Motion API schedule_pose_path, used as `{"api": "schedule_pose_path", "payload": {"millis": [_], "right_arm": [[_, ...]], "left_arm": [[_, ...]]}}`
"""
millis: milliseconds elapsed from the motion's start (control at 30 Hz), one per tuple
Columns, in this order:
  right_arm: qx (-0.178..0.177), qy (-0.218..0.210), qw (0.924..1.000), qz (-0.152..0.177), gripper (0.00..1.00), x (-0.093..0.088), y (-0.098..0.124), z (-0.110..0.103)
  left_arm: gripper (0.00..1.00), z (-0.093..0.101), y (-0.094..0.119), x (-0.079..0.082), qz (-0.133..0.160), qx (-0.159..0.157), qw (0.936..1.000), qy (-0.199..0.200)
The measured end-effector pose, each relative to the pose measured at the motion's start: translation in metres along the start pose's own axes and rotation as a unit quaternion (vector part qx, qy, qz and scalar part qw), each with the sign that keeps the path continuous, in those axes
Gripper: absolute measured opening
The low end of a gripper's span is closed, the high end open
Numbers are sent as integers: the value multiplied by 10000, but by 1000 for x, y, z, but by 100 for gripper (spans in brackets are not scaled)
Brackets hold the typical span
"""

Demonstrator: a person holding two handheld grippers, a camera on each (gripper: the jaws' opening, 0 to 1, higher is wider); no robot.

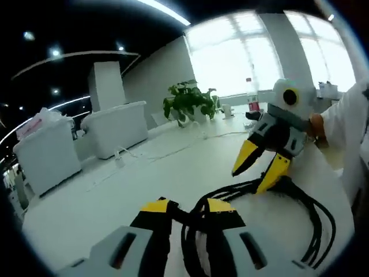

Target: Coil the Type-C to USB data cable on the desktop and secure it with Velcro straps.

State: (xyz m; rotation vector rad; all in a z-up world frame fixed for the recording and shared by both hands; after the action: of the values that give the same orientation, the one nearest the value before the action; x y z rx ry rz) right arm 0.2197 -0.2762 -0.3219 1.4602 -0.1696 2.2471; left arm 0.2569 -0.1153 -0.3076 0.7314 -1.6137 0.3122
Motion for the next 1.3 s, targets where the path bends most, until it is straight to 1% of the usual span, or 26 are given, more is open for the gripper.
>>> {"api": "schedule_pose_path", "payload": {"millis": [33, 100, 133, 200, 233, 300, 333, 367, 400, 467, 500, 533, 567, 600, 667, 700, 767, 833, 867, 967, 1000, 1067, 1133, 1200, 1233, 1300], "right_arm": [[5, 246, 9997, -94, 17, -2, -2, -2], [22, 505, 9986, -150, 17, -4, -8, -6], [19, 499, 9987, -108, 17, -3, -11, -8], [23, 701, 9975, -128, 17, 0, -18, -9], [49, 704, 9974, -133, 17, 0, -21, -9], [192, 673, 9974, -190, 17, 0, -26, -11], [246, 715, 9968, -240, 17, 0, -27, -11], [340, 1009, 9935, -410, 17, 1, -27, -11], [348, 1223, 9905, -527, 17, 2, -28, -10], [424, 1474, 9855, -730, 17, 3, -29, -10], [423, 1433, 9858, -763, 17, 3, -31, -10], [446, 1438, 9850, -838, 17, 2, -32, -9], [457, 1426, 9849, -871, 17, 2, -33, -9], [463, 1440, 9843, -904, 17, 1, -34, -8], [427, 1571, 9819, -964, 17, 0, -36, -7], [422, 1599, 9814, -979, 17, 0, -37, -7], [426, 1595, 9812, -998, 17, 0, -38, -6], [440, 1559, 9813, -1037, 17, -1, -39, -5], [452, 1566, 9809, -1057, 17, -2, -39, -5], [449, 1529, 9813, -1076, 17, -3, -39, -4], [440, 1497, 9819, -1074, 17, -4, -39, -3], [427, 1446, 9831, -1043, 17, -4, -39, -2], [416, 1544, 9813, -1074, 17, -3, -38, -1], [416, 1646, 9795, -1083, 17, -2, -38, 0], [441, 1668, 9788, -1106, 17, -2, -38, -1], [472, 1692, 9777, -1149, 17, -2, -39, -1]], "left_arm": [[23, -5, 3, 3, 162, 124, 9997, 96], [20, -14, 4, 6, 283, 442, 9986, 36], [18, -18, 3, 5, 248, 602, 9979, 46], [18, -21, -1, -3, 37, 702, 9974, -147], [18, -21, -3, -8, -68, 757, 9969, -205], [18, -19, -4, -14, -113, 712, 9973, -162], [18, -14, -3, -15, -76, 556, 9984, 41], [18, -10, -1, -14, 30, 390, 9989, 252], [18, -8, 1, -12, 166, 336, 9985, 393], [18, -9, 6, -9, 439, 509, 9966, 472], [18, -11, 7, -7, 561, 563, 9951, 583], [19, -11, 8, -7, 608, 560, 9945, 636], [20, -13, 9, -4, 771, 521, 9917, 882], [22, -16, 11, -3, 912, 559, 9888, 1042], [23, -20, 14, -1, 1136, 628, 9847, 1166], [25, -23, 16, -2, 1154, 664, 9837, 1208], [34, -27, 19, -1, 1204, 748, 9824, 1219], [40, -31, 22, -1, 1249, 814, 9802, 1305], [40, -34, 25, 0, 1324, 842, 9775, 1408], [40, -46, 37, 4, 1692, 933, 9642, 1818], [40, -49, 41, 4, 1734, 962, 9621, 1870], [40, -51, 44, 3, 1725, 1020, 9631, 1797], [39, -49, 42, 2, 1677, 1037, 9660, 1674], [37, -40, 34, 0, 1534, 811, 9737, 1476], [37, -35, 29, -1, 1414, 845, 9774, 1322], [37, -31, 20, -5, 1145, 1073, 9827, 982]]}}
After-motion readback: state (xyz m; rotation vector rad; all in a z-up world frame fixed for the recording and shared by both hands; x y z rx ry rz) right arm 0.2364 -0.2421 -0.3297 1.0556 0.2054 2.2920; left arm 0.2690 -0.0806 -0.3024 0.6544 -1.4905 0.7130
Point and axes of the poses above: the point that each gripper's makers call its tool centre point, and the gripper's own axes: y roughly backward along the fingers, z roughly to its right, x roughly out of its top, the point moved 8 cm from there along y, roughly backward along the fingers, and after that the axes turned 1 degree about -y, right-handed, at the moved point
